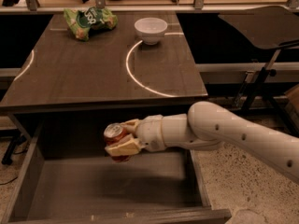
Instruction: Pick coke can from top drawer and place on counter
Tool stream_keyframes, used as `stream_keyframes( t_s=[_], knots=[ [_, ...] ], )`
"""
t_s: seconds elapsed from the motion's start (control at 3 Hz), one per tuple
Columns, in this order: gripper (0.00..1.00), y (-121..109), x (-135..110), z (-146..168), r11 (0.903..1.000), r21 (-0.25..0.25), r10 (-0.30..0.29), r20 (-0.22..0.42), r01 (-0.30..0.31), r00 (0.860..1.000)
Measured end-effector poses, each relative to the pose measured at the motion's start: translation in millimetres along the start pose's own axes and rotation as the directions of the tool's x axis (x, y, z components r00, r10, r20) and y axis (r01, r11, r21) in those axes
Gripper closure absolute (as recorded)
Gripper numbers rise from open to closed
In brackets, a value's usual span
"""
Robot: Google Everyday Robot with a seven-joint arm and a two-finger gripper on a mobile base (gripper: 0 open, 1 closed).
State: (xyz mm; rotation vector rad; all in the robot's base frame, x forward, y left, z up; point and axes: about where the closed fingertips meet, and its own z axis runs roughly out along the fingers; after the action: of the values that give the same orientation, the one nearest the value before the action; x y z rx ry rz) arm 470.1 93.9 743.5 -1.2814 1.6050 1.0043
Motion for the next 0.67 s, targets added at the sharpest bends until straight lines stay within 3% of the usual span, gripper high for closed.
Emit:
stream_keyframes(
  t_s=[0.33,0.67],
  knots=[
    [1.0,-13.3,-10.9,-44.2,0.9981,0.038,0.049,0.015,-0.05,0.999],
    [1.0,-12.6,-11.9,-45.5,0.9981,0.033,0.05,0.015,-0.051,0.999]
  ],
)
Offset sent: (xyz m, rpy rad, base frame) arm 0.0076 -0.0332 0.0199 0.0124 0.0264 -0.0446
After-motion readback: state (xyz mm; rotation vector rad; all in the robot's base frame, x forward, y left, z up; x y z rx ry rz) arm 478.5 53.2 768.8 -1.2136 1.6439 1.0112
